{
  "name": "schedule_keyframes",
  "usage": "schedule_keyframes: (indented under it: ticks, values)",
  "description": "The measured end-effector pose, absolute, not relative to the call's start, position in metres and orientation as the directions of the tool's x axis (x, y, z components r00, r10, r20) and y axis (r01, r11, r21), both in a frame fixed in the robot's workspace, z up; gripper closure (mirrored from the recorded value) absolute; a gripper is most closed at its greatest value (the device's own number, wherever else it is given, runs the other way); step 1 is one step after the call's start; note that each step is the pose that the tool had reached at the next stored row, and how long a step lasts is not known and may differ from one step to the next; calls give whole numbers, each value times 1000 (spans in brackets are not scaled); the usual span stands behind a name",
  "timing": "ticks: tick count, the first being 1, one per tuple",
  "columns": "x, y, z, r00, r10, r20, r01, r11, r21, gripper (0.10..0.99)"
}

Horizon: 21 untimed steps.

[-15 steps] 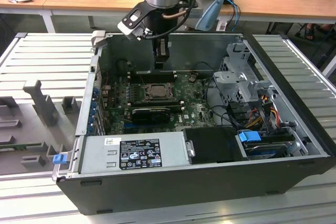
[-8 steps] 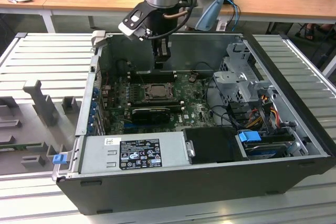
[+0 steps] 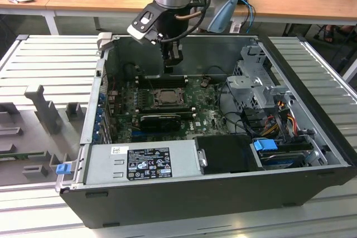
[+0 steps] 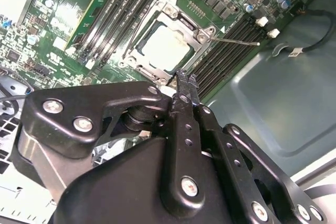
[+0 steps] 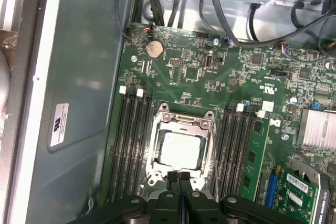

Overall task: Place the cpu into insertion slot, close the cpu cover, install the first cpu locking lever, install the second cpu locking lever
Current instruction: 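Install the first cpu locking lever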

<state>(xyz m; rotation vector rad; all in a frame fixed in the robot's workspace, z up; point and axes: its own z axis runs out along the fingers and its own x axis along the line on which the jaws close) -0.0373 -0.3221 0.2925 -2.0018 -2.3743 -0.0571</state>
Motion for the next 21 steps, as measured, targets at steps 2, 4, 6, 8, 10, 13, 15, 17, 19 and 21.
schedule_keyframes:
  ticks: [2,4,6,8,10,13,15,17,19,21]
  values:
    - [-37,-322,292,-189,981,51,982,189,5,980]
    - [-37,-322,292,-201,978,51,980,201,5,980]
    - [-37,-322,292,-212,976,51,977,212,5,980]
    - [-37,-322,292,-219,974,51,976,219,5,980]
    - [-37,-322,292,-225,973,51,974,225,5,980]
    - [-37,-322,292,-239,970,51,971,239,5,980]
    - [-37,-322,292,-248,967,51,969,248,5,980]
    - [-37,-322,292,-264,963,51,965,264,5,980]
    - [-37,-322,292,-277,959,51,961,277,5,980]
    - [-37,-322,292,-286,957,51,958,286,5,980]
